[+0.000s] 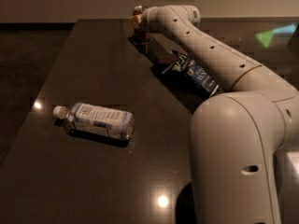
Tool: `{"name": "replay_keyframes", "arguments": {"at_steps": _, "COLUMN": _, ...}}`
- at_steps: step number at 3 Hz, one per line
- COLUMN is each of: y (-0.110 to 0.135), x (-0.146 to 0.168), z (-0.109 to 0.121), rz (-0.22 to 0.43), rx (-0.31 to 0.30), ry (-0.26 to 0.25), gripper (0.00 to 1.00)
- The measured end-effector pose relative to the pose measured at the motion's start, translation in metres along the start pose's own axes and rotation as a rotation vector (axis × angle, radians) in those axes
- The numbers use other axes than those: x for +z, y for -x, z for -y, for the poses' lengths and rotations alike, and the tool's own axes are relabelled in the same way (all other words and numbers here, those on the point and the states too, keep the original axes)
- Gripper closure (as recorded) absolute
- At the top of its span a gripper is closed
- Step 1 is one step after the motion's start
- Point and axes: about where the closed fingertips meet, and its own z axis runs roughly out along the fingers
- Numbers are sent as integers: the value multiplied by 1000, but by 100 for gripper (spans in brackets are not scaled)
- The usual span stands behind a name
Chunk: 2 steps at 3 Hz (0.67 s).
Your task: Pick coke can
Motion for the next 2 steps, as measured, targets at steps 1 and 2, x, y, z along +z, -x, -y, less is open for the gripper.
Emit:
{"name": "replay_keyframes", "arguments": {"at_steps": 1, "y": 2, "x": -5, "z": -1, "rz": 2, "rx": 5, "ry": 8, "gripper": 85}}
{"name": "replay_keyframes", "arguments": {"at_steps": 2, "y": 10, "x": -18, "z": -8, "rz": 17, "rx": 5, "ry": 33, "gripper": 100}}
